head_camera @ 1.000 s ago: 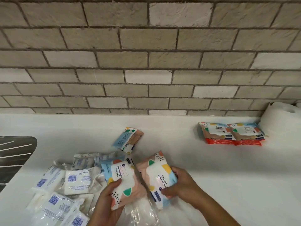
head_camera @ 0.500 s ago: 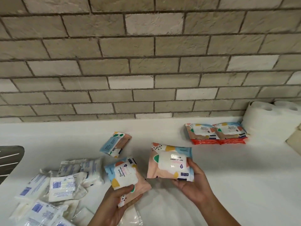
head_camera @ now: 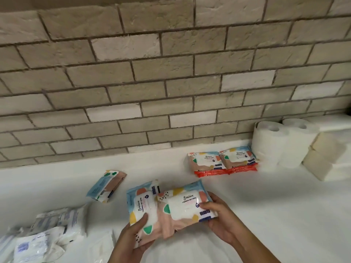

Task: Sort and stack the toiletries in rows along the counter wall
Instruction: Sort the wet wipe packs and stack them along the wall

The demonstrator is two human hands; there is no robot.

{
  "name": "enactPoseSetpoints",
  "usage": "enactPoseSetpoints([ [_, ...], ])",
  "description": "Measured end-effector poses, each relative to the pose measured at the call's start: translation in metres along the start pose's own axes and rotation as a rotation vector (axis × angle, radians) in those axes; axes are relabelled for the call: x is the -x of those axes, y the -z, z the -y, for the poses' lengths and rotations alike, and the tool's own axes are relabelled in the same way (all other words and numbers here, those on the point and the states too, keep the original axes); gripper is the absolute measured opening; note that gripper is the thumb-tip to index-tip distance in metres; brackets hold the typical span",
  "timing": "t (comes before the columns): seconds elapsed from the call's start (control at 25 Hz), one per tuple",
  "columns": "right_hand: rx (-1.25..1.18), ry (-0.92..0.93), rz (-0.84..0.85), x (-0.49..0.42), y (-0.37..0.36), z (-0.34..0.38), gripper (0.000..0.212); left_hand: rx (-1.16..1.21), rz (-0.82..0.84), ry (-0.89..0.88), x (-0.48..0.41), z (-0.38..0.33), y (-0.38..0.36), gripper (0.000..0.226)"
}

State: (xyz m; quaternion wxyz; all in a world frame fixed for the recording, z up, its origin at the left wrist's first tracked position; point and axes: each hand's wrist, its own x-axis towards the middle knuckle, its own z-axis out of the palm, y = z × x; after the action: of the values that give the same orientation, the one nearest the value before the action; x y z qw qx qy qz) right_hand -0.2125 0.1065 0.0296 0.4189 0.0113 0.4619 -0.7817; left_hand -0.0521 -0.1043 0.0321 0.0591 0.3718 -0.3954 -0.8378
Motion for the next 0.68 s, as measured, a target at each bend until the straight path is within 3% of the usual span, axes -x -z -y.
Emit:
enactPoseSetpoints([
  [0.16,-0.242,0.015,0.042,-0.002,0.018,0.017,0.046,0.055,0.076,0.041,0.0,0.006,-0.02,0.045],
  [0.28,-0.437,-0.12,0.047,-0.006,0.028,0.003,0.066,-0.022,0.138,0.039,-0.001,0.023,-0.053,0.066],
  [0.4,-0.39,-0.214,0.048,-0.008,0.035,-0.011,0.053,-0.088,0.203,0.084,-0.001,0.047,-0.074,0.054],
  [0.56,-0.349,-0.192,-0.007,-0.018,0.057,0.009,0.047,-0.089,0.239,0.123,-0.023,0.061,-0.077,0.068],
  [0.68,-0.452,-0.05,-0.034,-0.027,0.074,0.041,0.041,-0.163,0.163,0.02,-0.041,0.054,-0.087,0.081],
])
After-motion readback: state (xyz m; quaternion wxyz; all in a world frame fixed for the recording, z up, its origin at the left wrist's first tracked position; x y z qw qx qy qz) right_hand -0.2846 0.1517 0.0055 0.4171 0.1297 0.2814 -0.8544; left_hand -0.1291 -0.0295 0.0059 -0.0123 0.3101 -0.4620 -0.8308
